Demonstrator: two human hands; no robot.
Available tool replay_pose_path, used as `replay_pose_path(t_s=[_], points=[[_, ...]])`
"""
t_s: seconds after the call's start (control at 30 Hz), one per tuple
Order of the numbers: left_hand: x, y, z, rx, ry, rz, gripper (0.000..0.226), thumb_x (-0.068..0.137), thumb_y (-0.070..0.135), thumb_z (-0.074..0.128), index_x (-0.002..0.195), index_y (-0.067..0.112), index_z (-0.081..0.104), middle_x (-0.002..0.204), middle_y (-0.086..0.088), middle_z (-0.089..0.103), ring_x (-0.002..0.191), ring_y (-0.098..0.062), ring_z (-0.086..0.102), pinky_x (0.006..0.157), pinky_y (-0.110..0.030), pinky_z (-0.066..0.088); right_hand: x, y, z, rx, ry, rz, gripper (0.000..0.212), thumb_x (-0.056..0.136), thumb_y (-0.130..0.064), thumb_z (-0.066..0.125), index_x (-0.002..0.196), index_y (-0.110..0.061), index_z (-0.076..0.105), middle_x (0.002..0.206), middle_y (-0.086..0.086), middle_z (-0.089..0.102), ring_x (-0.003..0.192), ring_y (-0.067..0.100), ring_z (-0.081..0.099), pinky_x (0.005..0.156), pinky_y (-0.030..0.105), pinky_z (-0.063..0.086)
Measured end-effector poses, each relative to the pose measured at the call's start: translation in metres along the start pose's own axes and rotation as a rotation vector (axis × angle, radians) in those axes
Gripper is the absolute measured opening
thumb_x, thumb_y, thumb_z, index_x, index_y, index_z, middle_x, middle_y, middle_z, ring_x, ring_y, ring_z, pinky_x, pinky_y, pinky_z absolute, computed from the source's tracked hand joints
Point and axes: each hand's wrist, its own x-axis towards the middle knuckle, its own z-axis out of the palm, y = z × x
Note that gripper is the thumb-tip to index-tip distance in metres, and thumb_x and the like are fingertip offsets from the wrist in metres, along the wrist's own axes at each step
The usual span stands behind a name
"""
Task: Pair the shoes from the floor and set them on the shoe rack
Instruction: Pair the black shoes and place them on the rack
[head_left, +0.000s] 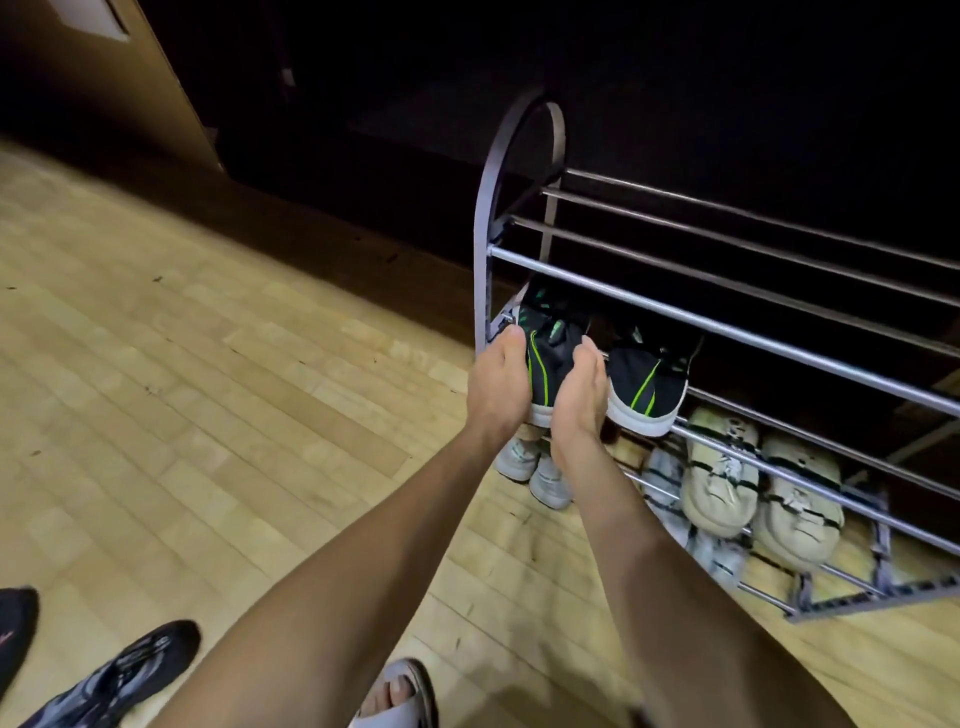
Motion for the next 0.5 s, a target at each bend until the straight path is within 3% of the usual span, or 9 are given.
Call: replay_pose_path(t_s=[0.1, 0.23, 0.37, 0.5], points=[[0.017, -0.001, 0.009, -0.032, -0.033, -0.02, 0.05, 0.101, 0.038, 0.028, 0.093, -0.001, 0.058, 0.081, -0.006, 0.061, 0.077, -0.018, 0.056, 0.08, -0.041, 0.048, 0.024, 0.004, 0.006, 0.042, -0.051, 0.012, 0.044, 0.102, -0.035, 0.037, 0.143, -0.026, 0.048, 0.135, -0.011, 0.048, 0.121, 0.007, 0.042, 0.109, 0.029, 0.031], [0.03, -0.007, 0.023, 0.006, 0.004, 0.066, 0.043, 0.104, 0.033, 0.03, 0.068, 0.012, 0.042, 0.061, 0.0, 0.044, 0.058, -0.012, 0.039, 0.06, -0.035, 0.037, 0.04, 0.009, 0.009, -0.015, 0.019, -0.029, 0.033, 0.101, -0.037, 0.035, 0.122, -0.022, 0.057, 0.112, -0.006, 0.06, 0.117, 0.023, 0.049, 0.099, 0.037, 0.036], [0.045, -0.015, 0.029, 0.03, 0.03, 0.087, 0.043, 0.105, 0.034, 0.032, 0.07, 0.013, 0.047, 0.058, -0.003, 0.042, 0.056, -0.014, 0.039, 0.057, -0.032, 0.034, 0.046, 0.011, 0.014, -0.147, 0.033, -0.104, 0.048, 0.103, -0.036, 0.033, 0.15, -0.029, 0.039, 0.148, 0.002, 0.049, 0.135, 0.025, 0.042, 0.111, 0.038, 0.028], [0.054, -0.025, 0.027, 0.011, 0.025, 0.089, 0.055, 0.103, 0.038, 0.031, 0.074, -0.006, 0.049, 0.059, -0.006, 0.043, 0.056, -0.015, 0.038, 0.055, -0.034, 0.033, 0.055, 0.003, 0.013, -0.316, 0.009, -0.146, 0.051, 0.103, -0.039, 0.03, 0.152, -0.028, 0.036, 0.149, 0.007, 0.049, 0.135, 0.03, 0.042, 0.111, 0.04, 0.03]])
